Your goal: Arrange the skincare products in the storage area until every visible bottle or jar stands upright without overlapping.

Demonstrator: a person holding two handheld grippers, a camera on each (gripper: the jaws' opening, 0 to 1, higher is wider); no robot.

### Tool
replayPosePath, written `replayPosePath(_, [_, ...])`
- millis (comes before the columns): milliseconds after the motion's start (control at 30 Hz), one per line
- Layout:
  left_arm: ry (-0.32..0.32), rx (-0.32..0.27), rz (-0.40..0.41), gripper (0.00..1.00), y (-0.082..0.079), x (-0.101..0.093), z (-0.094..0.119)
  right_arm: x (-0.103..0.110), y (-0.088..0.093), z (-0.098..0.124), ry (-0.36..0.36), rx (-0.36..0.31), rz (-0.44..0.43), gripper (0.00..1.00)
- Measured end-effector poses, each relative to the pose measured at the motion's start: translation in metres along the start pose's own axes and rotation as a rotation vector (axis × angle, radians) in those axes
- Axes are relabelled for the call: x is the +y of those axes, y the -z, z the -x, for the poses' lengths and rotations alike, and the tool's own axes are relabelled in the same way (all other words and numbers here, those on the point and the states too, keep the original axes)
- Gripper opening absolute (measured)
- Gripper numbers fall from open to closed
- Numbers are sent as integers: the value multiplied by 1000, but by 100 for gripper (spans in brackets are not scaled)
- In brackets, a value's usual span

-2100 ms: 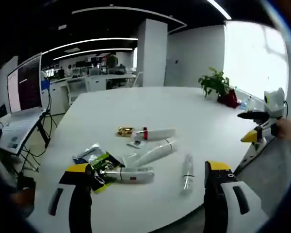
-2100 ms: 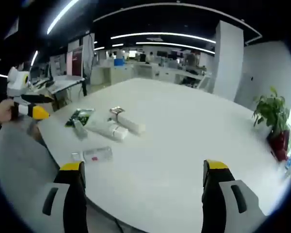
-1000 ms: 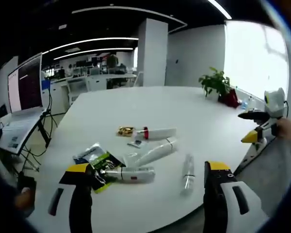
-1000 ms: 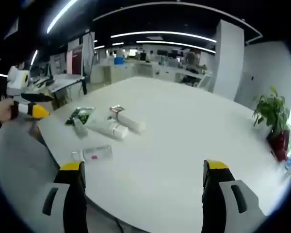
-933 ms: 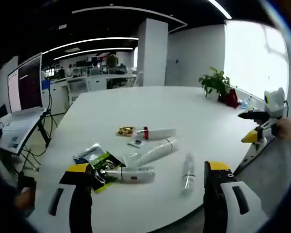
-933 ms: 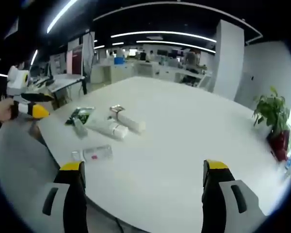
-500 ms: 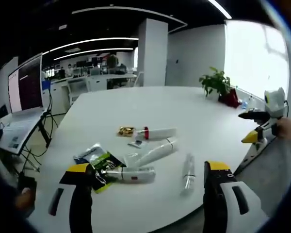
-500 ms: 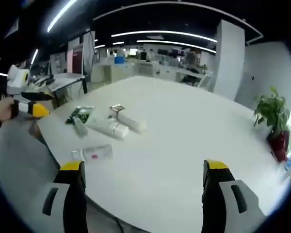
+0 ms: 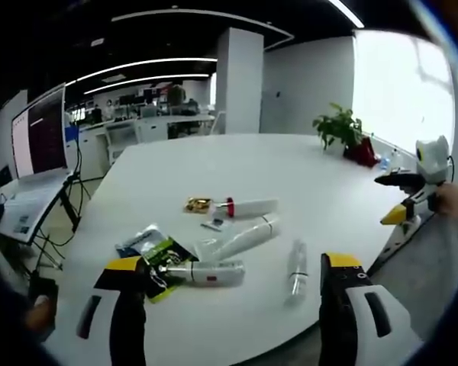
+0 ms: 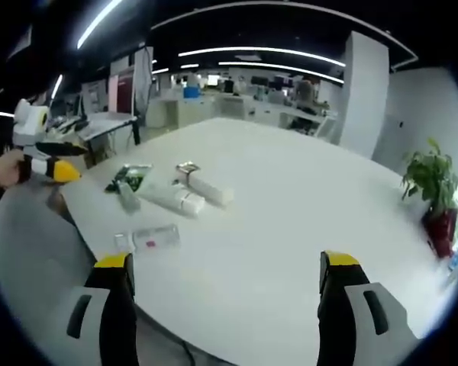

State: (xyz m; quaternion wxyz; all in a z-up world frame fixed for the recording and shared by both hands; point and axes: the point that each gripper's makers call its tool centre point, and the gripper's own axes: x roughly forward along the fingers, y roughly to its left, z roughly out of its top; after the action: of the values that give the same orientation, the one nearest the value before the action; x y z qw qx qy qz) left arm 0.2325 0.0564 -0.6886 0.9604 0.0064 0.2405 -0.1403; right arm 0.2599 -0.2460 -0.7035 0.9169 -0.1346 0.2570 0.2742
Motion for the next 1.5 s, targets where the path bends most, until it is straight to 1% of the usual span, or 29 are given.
replayPosePath(233, [3, 6, -8, 88, 1, -2, 0, 5, -1, -1, -8, 8, 23, 100])
replayPosePath(300, [4, 3, -7, 88, 0, -3, 0, 7, -5, 0, -15, -1, 28, 100])
replayPosePath(467, [0, 5, -1, 87, 0, -1, 0, 11, -6, -2, -34, 4, 32, 100])
replayPosePath(700, [-5, 1, -1, 87, -2, -1, 1, 17, -7, -5, -59, 22, 51, 100])
replayPosePath(967, [-8, 7, -1, 86, 0, 1, 0, 18, -9, -18, -82, 42, 75, 100])
replayPosePath(1033, [-9, 10, 2, 85, 0, 2, -1, 13, -9, -24, -89, 49, 83, 99])
replayPosePath(1133, [-7, 17, 8, 85, 2, 2, -1, 14, -11, -28, -104, 62, 106, 94])
replayPosePath(1300, [-17, 11, 15, 85, 1, 5, 0, 12, -17, -41, -118, 69, 133, 94])
replayPosePath(1500, [-14, 18, 7, 84, 2, 3, 0, 11, -31, -60, -146, 77, 167, 93])
